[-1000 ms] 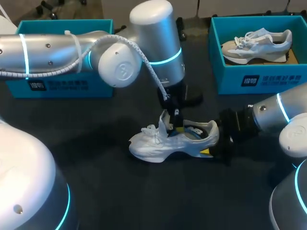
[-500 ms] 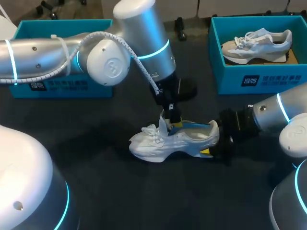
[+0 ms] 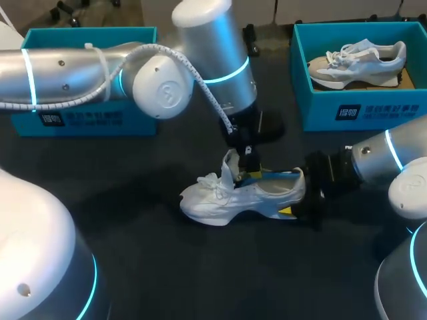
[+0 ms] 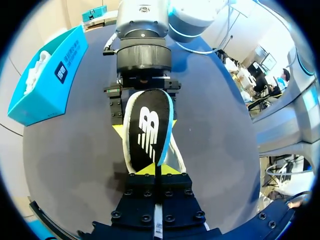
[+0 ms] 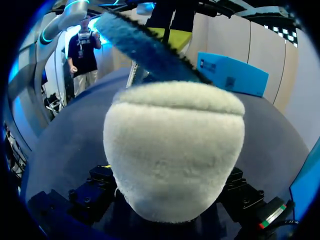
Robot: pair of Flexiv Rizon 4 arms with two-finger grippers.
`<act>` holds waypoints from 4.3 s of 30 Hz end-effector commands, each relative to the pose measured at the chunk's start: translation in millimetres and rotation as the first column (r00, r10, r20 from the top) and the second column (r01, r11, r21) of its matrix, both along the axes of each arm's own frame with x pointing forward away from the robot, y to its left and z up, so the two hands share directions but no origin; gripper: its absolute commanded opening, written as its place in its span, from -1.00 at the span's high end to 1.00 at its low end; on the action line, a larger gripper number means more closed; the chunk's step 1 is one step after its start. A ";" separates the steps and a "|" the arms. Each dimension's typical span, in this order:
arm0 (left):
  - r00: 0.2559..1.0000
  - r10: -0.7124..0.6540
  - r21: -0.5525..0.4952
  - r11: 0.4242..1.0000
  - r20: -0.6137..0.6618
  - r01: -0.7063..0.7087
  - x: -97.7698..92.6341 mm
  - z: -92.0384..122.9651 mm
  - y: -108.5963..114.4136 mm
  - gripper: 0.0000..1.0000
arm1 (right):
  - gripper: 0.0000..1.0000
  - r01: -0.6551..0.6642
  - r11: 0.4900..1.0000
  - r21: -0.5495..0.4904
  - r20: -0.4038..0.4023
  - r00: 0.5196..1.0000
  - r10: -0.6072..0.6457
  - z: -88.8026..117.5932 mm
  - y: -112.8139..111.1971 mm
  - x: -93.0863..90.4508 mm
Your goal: Take the shoe out of the shoebox, open the shoe tongue, remove and reinsert the insole, then place the shoe into the shoebox
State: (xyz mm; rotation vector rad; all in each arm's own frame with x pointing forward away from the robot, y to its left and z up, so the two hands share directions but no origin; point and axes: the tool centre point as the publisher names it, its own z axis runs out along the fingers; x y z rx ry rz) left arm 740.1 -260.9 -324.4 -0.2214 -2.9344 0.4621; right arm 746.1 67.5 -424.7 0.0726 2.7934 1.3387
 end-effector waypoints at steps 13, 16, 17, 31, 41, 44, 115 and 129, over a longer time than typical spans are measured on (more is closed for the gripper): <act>1.000 -0.024 0.000 1.000 0.010 0.024 -3.8 9.0 -22.3 1.00 | 1.00 -0.001 1.000 0.000 0.001 1.000 0.001 0.5 0.3 -0.5; 1.000 -0.026 -0.001 1.000 0.009 0.026 -3.2 8.0 -26.1 1.00 | 1.00 -0.001 1.000 0.000 0.001 1.000 0.001 0.5 0.3 -0.5; 1.000 -0.027 -0.002 1.000 0.008 0.027 -3.3 7.9 -27.0 1.00 | 1.00 -0.001 1.000 0.000 0.001 1.000 0.001 0.5 0.3 -0.5; 0.995 -0.015 0.002 1.000 0.100 0.015 -9.3 14.1 -26.0 -0.63 | 1.00 -0.001 1.000 0.000 0.001 1.000 0.001 0.5 0.3 -0.5; 0.973 0.009 0.000 1.000 0.229 -0.009 -10.7 19.5 -26.8 -1.00 | 1.00 -0.001 1.000 0.000 0.001 1.000 0.001 0.5 0.3 -0.5; 0.965 0.018 -0.007 1.000 0.261 -0.017 -10.4 17.9 -27.5 -1.00 | 1.00 -0.001 1.000 0.000 0.001 1.000 0.001 0.5 0.3 -0.5; 0.825 0.237 -0.288 0.953 0.513 -0.095 7.0 23.7 -41.5 1.00 | 1.00 -0.001 1.000 0.000 0.001 1.000 0.001 0.5 0.3 -0.5; 0.852 0.359 -0.430 0.885 0.381 -0.181 11.1 78.4 -65.0 1.00 | 1.00 -0.001 1.000 0.000 0.001 1.000 0.001 0.5 0.3 -0.5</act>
